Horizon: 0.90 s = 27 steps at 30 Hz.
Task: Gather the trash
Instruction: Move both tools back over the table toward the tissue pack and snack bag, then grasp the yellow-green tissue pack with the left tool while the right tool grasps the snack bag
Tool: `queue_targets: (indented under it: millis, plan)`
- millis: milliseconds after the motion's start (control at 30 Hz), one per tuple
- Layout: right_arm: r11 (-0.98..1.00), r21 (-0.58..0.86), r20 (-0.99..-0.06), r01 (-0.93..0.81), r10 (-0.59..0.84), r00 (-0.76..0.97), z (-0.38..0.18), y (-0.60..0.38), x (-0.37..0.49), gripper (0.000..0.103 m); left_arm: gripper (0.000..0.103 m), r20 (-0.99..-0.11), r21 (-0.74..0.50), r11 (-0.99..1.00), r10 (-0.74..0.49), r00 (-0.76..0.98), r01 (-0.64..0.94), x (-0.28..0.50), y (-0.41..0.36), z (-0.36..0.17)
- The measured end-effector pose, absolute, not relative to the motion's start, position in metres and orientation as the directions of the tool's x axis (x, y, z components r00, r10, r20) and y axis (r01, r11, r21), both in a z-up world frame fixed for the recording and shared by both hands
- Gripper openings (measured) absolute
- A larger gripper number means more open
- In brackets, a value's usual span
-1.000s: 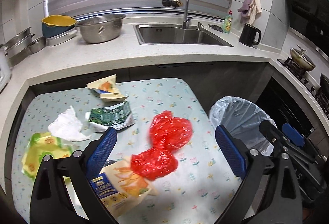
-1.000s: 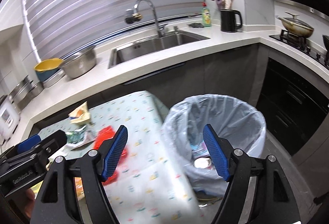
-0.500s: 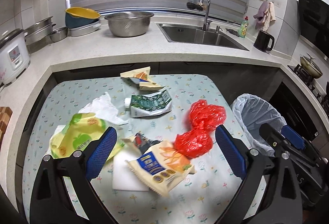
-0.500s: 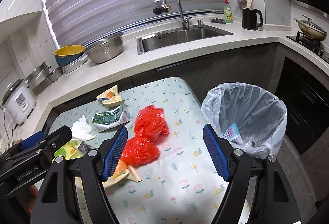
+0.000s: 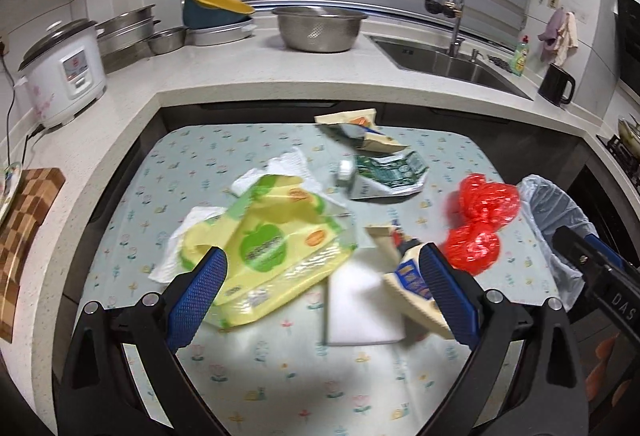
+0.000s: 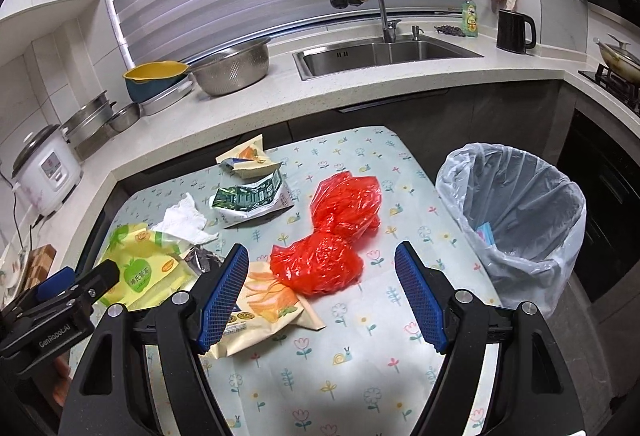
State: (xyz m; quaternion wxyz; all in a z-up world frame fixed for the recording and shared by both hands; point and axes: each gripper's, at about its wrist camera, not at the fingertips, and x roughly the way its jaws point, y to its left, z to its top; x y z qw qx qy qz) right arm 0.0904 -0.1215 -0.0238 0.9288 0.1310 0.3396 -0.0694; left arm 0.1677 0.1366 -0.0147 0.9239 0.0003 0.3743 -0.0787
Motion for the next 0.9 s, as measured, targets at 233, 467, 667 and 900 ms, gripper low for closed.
queue_targets:
  millis: [233,467,667,900]
  plan:
    - [0.955,0.209,-0.673,0.209,-0.014,0.740,-0.038,-0.111,0.095,0.073,0.092,-0.715,-0.058,0.995,-0.102,0.691,0.087,0.170,0.175,-0.034]
    - [0.967,0.216,-0.691,0.137,0.052,0.721,-0.049,-0.080,0.089,0.073,0.092,-0.730,-0.067,0.996,-0.086,0.678,0.054,0.167,0.194,-0.045]
    - [0.983,0.179,-0.710,0.049,0.094,0.698,-0.058,-0.046,0.082,0.073,0.092,-0.745,-0.075,0.997,-0.080,0.663,0.035,0.164,0.206,-0.052]
    - [0.993,0.115,-0.734,0.009,0.079,0.675,-0.075,-0.022,0.097,0.072,0.092,-0.760,-0.075,0.997,-0.069,0.647,0.018,0.164,0.215,-0.061]
